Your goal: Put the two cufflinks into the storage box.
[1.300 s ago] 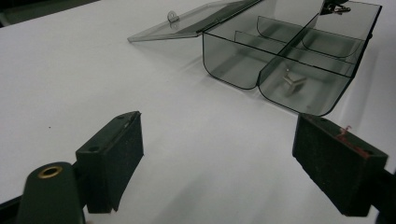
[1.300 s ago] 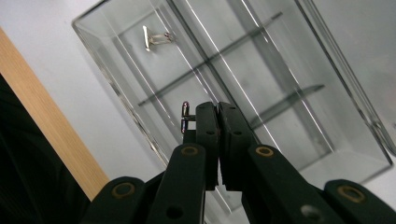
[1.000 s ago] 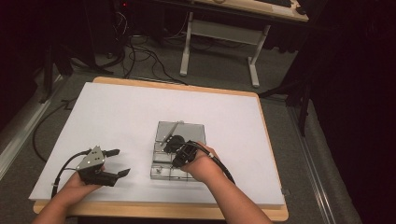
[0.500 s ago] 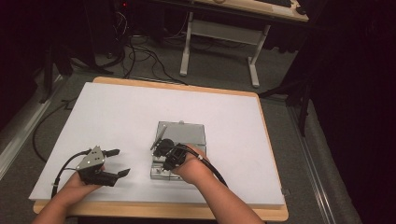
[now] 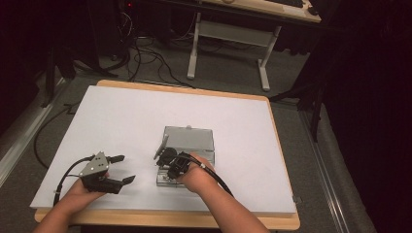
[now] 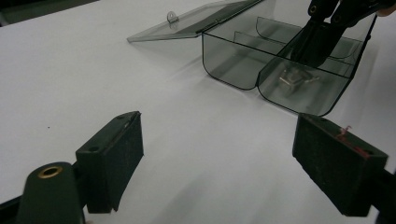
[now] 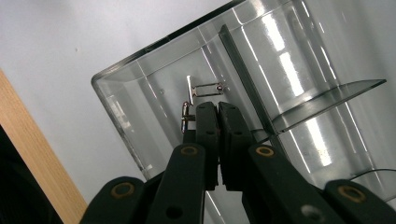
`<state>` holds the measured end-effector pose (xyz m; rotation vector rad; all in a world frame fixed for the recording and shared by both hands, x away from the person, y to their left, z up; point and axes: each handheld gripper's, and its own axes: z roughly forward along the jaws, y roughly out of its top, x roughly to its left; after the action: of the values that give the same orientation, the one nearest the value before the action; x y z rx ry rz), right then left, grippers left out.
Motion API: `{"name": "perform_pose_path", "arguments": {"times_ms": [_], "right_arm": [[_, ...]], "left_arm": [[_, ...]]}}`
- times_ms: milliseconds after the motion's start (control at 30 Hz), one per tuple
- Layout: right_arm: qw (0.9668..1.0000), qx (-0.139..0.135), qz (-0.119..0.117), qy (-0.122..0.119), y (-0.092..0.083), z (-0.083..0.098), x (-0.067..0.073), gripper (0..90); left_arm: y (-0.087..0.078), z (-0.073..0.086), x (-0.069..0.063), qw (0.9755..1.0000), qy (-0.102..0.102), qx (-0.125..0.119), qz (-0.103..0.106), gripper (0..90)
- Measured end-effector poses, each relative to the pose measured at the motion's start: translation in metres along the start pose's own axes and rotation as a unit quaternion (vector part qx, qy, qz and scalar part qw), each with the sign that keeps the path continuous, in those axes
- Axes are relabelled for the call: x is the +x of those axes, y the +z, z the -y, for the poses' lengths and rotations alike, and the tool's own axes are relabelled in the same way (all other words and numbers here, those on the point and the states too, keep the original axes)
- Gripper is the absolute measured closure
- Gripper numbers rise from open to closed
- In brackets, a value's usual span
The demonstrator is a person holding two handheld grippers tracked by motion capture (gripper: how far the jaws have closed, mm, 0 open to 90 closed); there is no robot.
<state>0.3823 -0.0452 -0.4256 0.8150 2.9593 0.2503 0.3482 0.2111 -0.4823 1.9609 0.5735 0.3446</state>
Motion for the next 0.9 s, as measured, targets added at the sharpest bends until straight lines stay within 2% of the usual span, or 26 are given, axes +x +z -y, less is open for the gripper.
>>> {"name": "perform_pose_path", "arguments": {"times_ms": [200, 433, 600, 667, 733, 900], "right_arm": [[1.0, 0.007, 0.003, -0.002, 0.003, 0.0, 0.001, 88.1], [1.0, 0.001, 0.001, 0.003, 0.005, 0.001, 0.001, 86.8], [1.0, -0.001, -0.002, 0.001, 0.0, 0.0, 0.0, 84.9], [0.9999, -0.011, -0.001, 0.003, -0.001, 0.001, 0.0, 84.4], [1.0, -0.005, -0.001, 0.002, -0.004, 0.001, -0.001, 83.9], [0.9997, -0.021, -0.004, 0.013, -0.013, 0.005, -0.005, 80.7]], "left_arm": [[0.0, 0.0, 0.0, 1.0, 0.0, 0.0, -0.001, 16.8], [0.0, 0.0, 0.0, 1.0, 0.001, 0.0, -0.001, 16.8], [0.0, 0.0, 0.0, 1.0, 0.0, 0.0, -0.001, 16.8], [0.0, 0.0, 0.0, 1.0, 0.0, 0.0, -0.001, 16.8], [0.0, 0.0, 0.0, 1.0, 0.0, 0.0, -0.001, 16.8], [0.0, 0.0, 0.0, 1.0, 0.0, 0.0, -0.001, 16.8]]}}
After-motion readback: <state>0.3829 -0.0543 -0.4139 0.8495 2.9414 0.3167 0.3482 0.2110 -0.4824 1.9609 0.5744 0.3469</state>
